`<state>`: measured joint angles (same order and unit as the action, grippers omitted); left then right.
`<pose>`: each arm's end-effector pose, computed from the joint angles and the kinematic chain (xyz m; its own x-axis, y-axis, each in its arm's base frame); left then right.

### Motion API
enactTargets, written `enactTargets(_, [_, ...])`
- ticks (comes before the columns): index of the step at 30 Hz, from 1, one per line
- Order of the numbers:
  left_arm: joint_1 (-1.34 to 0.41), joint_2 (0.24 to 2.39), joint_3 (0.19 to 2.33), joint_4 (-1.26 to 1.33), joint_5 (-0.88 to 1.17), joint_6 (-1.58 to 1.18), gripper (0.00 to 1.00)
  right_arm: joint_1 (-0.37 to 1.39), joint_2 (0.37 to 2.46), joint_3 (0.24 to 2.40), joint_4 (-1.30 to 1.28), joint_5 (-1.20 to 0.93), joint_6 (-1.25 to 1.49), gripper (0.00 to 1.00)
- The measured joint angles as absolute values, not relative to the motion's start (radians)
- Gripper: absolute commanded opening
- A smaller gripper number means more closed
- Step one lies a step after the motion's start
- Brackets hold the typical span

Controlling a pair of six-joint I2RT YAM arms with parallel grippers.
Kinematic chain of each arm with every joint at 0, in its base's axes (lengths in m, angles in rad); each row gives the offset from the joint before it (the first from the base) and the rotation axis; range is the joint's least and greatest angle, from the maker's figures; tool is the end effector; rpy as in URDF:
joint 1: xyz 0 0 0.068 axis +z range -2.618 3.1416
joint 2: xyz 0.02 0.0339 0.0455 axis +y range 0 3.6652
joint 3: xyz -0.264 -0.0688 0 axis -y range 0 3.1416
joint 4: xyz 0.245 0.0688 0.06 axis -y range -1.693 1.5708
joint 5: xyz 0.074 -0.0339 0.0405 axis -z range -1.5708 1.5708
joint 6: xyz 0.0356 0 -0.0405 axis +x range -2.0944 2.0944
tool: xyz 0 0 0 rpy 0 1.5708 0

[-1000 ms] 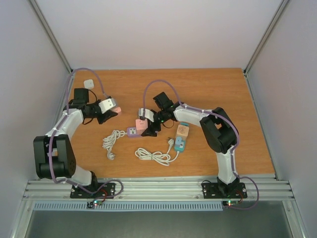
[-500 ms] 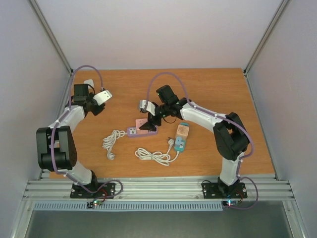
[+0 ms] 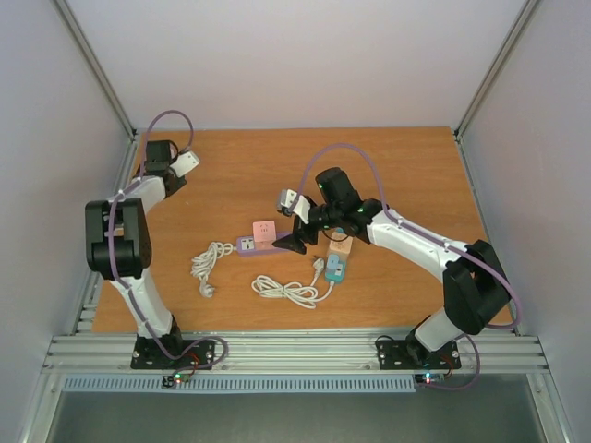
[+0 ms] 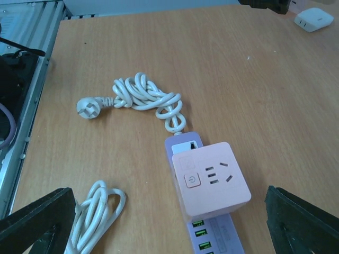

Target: Pull the plug off the socket

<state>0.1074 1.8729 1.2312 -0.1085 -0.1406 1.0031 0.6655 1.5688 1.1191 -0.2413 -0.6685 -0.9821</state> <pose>0.4077 0.0490 0.1925 -0.5399 0.7814 -0.3128 0.4597 0.5850 0.6682 0.2576 0.2302 0.2601 0.4371 -0.4866 -0.7564 -0.8946 -0.1483 -0.4215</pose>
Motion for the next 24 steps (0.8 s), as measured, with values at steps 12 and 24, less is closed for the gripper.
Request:
enactTargets(12, [0.109,2.035,1.299,-0.024,-0.33,1.083,0.17,0.665,1.537,1.085,-0.192,-0.641,-0.937,0.99])
enactTargets(24, [0.108,2.122,1.356,0.004,-0.382,1.113,0.38,0.665,1.54,1.083,-0.186,-0.636,-0.931,0.98])
